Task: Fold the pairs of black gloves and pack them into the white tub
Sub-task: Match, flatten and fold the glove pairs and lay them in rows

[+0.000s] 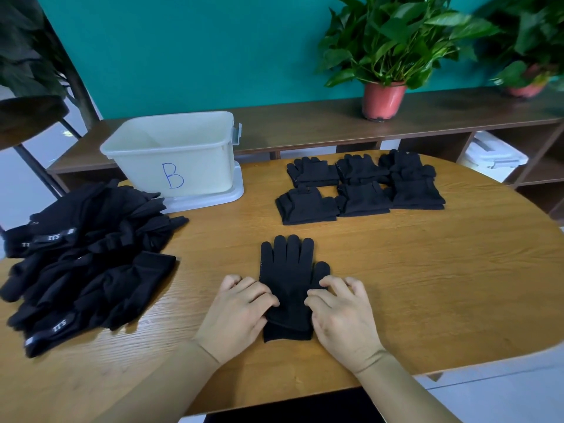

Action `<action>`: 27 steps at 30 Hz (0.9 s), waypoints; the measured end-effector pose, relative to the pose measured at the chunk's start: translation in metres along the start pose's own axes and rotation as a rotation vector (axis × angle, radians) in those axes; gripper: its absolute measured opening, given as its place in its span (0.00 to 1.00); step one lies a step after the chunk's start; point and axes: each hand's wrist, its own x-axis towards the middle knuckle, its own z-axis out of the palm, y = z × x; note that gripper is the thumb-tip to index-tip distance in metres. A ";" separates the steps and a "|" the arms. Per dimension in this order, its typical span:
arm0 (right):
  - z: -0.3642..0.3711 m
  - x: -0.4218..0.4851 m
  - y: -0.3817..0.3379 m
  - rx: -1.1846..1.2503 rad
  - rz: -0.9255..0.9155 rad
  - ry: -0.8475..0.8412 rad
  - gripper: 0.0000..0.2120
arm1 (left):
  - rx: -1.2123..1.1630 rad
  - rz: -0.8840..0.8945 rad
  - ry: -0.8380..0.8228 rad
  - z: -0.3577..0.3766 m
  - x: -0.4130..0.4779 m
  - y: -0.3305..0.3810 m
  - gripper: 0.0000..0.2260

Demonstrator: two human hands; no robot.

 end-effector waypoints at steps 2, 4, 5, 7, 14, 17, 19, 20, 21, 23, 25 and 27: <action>-0.001 0.000 0.000 0.001 0.003 -0.019 0.12 | 0.020 0.031 -0.006 -0.001 0.000 0.000 0.20; -0.002 0.001 -0.001 0.002 0.008 -0.038 0.13 | 0.037 0.054 -0.019 -0.003 0.000 -0.001 0.20; -0.002 0.002 -0.001 0.000 0.008 -0.048 0.13 | 0.038 0.059 -0.025 -0.003 -0.001 -0.001 0.19; -0.003 0.002 -0.001 0.004 0.005 -0.061 0.13 | 0.037 0.066 -0.028 -0.003 -0.002 -0.003 0.18; -0.004 0.002 0.003 0.005 -0.007 -0.147 0.13 | 0.036 0.138 -0.038 -0.004 -0.008 -0.008 0.12; -0.008 0.000 0.004 0.045 0.024 -0.127 0.15 | -0.005 0.142 -0.053 -0.008 -0.011 -0.007 0.11; -0.011 0.004 0.001 0.132 0.128 -0.031 0.16 | -0.068 0.043 -0.016 -0.011 -0.007 -0.010 0.12; -0.012 0.010 -0.001 0.163 0.189 0.007 0.17 | -0.087 -0.046 0.010 -0.012 -0.001 -0.012 0.14; -0.010 0.018 -0.004 0.174 0.242 0.013 0.18 | -0.094 -0.145 0.033 -0.011 0.008 -0.013 0.16; -0.003 0.035 -0.013 0.137 0.278 -0.108 0.18 | -0.095 -0.310 0.018 -0.006 0.028 -0.010 0.17; 0.007 0.048 -0.022 0.084 0.273 -0.382 0.24 | -0.133 -0.402 -0.120 0.004 0.042 -0.002 0.20; 0.016 0.048 -0.026 0.078 0.286 -0.626 0.31 | -0.083 -0.430 -0.328 0.016 0.045 0.005 0.26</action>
